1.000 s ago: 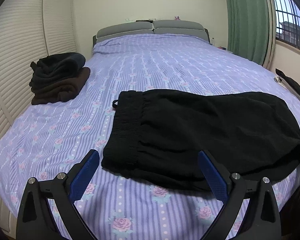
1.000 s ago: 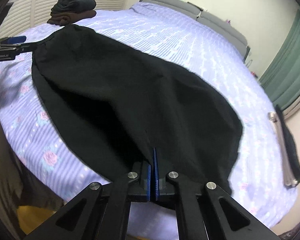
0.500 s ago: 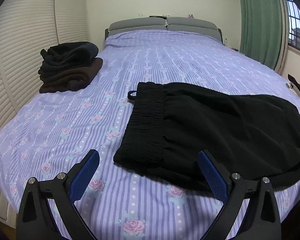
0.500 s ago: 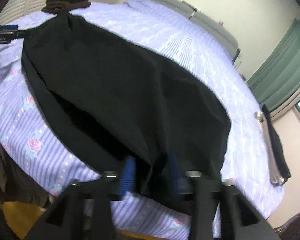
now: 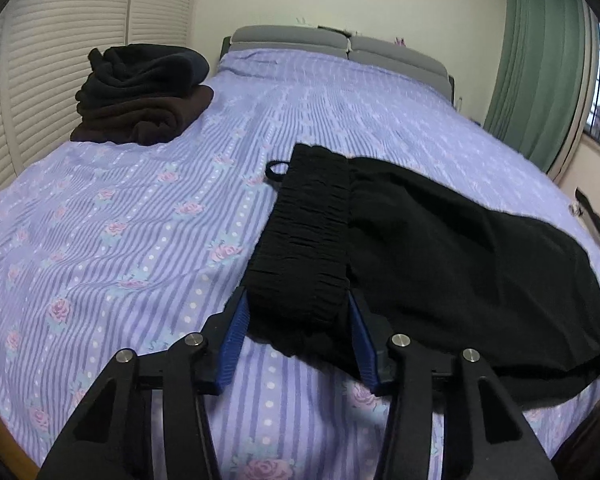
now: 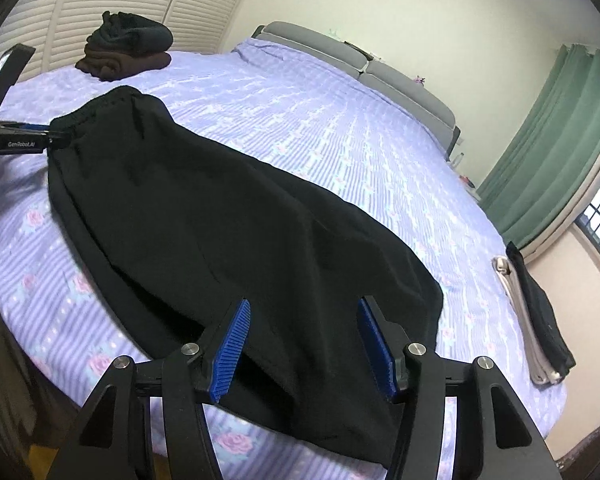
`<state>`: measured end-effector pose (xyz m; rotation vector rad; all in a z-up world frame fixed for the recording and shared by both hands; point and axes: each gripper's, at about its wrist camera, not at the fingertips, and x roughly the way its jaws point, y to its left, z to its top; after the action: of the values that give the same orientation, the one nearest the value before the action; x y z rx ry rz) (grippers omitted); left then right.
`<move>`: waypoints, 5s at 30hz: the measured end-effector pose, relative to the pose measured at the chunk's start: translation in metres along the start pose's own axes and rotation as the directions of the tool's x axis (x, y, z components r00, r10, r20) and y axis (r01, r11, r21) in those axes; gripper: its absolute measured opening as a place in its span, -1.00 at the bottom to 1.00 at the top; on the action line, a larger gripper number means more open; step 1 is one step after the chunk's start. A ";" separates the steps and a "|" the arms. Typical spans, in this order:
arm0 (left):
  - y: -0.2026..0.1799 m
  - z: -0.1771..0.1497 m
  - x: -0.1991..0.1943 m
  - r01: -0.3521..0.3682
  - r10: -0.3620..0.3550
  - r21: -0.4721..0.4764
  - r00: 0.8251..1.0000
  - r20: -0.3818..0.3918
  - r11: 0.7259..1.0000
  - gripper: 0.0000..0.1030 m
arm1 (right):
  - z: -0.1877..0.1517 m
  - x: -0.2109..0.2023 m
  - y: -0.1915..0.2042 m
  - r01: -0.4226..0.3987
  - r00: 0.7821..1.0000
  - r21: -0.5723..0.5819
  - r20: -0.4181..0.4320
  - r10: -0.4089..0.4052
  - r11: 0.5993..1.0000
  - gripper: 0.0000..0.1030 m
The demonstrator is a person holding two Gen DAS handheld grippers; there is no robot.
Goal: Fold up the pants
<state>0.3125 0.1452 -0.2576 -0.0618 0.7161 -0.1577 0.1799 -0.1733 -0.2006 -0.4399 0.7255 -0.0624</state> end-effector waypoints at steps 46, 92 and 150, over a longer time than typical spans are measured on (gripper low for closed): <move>-0.153 0.001 -0.094 -0.150 0.112 0.274 0.982 0.152 0.950 0.97 | -0.134 0.002 -0.147 -0.126 0.962 0.875 -0.007 0.273 0.467 0.49; -0.156 0.015 -0.083 -0.183 0.157 0.254 0.980 0.119 0.950 0.97 | -0.116 0.061 -0.139 -0.257 0.936 0.923 0.164 0.313 0.285 -0.80; 0.052 0.040 -0.131 -0.388 0.391 -0.049 0.910 0.136 0.921 0.98 | 0.197 0.099 0.192 -0.726 0.651 0.206 -0.101 0.752 0.656 0.02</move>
<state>0.2481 0.2180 -0.1479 0.0508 0.5733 0.2363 0.3649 0.0532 -0.2113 0.0427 1.0315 0.6374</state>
